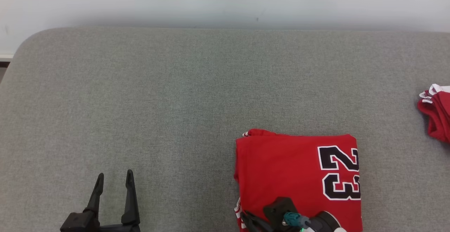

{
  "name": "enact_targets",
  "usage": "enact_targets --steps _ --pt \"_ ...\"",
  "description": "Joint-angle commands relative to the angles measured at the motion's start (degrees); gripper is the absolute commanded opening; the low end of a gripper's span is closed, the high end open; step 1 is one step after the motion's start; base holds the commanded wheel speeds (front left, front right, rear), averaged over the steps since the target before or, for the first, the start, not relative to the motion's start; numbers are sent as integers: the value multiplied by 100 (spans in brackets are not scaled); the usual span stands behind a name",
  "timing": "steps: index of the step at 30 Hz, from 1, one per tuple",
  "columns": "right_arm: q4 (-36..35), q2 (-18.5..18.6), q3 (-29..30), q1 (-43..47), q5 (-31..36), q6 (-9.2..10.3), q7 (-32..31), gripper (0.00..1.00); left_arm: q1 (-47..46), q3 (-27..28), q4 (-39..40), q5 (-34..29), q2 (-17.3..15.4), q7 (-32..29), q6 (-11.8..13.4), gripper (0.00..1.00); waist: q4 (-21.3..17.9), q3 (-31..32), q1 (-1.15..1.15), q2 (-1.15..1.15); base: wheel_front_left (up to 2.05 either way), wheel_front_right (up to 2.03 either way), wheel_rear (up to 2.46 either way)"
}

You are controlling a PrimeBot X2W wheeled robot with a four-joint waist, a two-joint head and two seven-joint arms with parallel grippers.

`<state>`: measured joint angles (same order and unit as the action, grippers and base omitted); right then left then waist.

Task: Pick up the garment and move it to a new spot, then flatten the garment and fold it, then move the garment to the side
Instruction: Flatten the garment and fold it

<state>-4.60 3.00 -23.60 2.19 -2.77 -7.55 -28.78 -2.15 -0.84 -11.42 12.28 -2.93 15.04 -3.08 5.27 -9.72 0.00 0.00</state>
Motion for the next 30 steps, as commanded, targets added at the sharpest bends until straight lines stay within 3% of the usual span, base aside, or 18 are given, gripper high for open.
enact_targets --steps 1,2,3,10,16,19,24,30 --pt "64 -25 -56 -65 -26 13 -31 0 -26 2 -8 -3 7 15 -17 100 10 -20 0 0 0 0 0" --pt "103 -25 -79 -94 -36 13 -18 41 -34 0 -6 1 8 15 -11 100 13 -30 0 0 0 0 0" --pt "133 -25 -82 -118 -83 13 2 100 -40 -2 -3 4 7 15 -6 100 17 -38 0 0 0 0 0" --pt "-239 -24 213 -37 -946 13 288 100 55 105 55 -60 6 15 44 100 -66 41 0 0 0 0 0" --pt "-863 -23 1049 50 -1316 13 800 100 162 237 98 -137 7 15 16 100 -229 264 0 0 0 0 0" --pt "-956 -22 1690 -16 -746 13 1147 100 220 263 127 -135 7 15 14 100 -327 392 0 0 0 0 0" --pt "-708 -24 2420 -68 -398 13 1844 100 305 282 149 -120 6 15 28 100 -452 597 0 0 0 0 0" --pt "-214 -24 2744 -114 -33 13 2801 100 353 245 178 -45 7 15 48 100 -491 750 0 0 0 0 0"
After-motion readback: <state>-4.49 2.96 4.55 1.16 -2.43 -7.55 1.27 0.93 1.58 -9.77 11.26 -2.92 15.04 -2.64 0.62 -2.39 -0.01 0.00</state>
